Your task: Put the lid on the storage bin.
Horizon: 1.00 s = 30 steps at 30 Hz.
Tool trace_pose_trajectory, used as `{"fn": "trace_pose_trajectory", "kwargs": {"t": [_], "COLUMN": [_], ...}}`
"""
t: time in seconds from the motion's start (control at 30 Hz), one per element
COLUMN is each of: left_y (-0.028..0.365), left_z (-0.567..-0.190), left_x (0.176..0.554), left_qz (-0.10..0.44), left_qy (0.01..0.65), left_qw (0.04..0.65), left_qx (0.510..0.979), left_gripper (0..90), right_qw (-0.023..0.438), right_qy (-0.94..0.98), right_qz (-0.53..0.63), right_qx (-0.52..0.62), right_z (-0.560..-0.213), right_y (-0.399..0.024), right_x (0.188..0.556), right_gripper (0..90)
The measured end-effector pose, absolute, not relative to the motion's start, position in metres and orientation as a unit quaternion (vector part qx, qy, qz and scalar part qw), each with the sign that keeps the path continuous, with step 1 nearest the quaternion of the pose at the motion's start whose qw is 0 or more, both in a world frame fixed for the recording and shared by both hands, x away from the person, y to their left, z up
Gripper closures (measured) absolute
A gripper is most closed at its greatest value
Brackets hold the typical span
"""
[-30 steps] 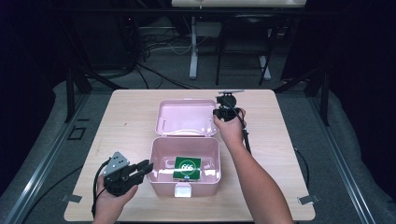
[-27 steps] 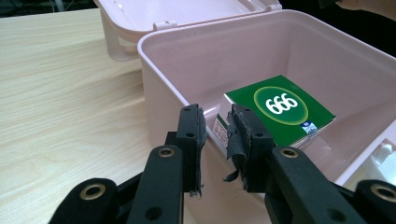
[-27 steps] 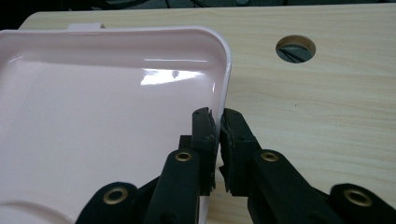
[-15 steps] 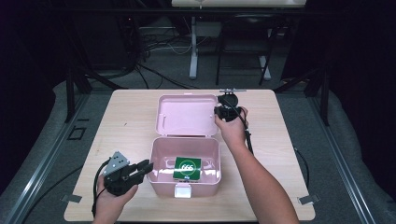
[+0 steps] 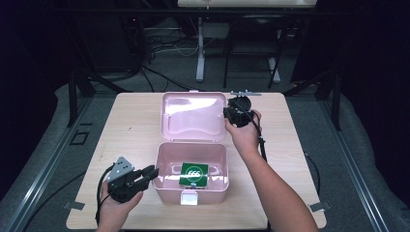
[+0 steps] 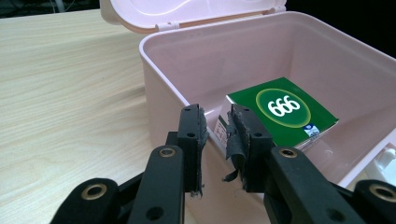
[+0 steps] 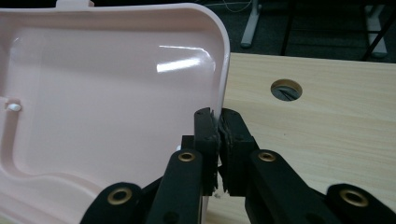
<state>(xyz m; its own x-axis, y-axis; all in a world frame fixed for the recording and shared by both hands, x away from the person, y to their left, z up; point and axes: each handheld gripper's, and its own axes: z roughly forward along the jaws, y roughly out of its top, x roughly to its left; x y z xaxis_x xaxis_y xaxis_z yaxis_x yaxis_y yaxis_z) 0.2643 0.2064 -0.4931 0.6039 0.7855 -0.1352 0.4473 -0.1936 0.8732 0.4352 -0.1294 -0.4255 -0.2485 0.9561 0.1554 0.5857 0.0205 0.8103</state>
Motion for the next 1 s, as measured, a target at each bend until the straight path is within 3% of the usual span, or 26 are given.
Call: {"fn": "trace_pose_trajectory", "kwargs": {"t": [0.23,1.0], "left_y": [0.206,0.206], "left_z": [-0.493,-0.494], "left_x": [0.264,0.264], "left_qz": [0.176,0.179], "left_qy": [0.41,0.412], "left_qw": [0.484,0.484], "left_qx": [0.753,0.751], "left_gripper": [74.6,75.5], "right_qw": [0.252,0.273], "right_qy": [0.686,0.674], "right_qz": [0.41,0.456], "right_qx": [0.546,0.513], "right_z": [-0.418,-0.408], "right_y": [-0.13,-0.138], "right_x": [0.421,0.378], "right_gripper": [86.4,87.0]}}
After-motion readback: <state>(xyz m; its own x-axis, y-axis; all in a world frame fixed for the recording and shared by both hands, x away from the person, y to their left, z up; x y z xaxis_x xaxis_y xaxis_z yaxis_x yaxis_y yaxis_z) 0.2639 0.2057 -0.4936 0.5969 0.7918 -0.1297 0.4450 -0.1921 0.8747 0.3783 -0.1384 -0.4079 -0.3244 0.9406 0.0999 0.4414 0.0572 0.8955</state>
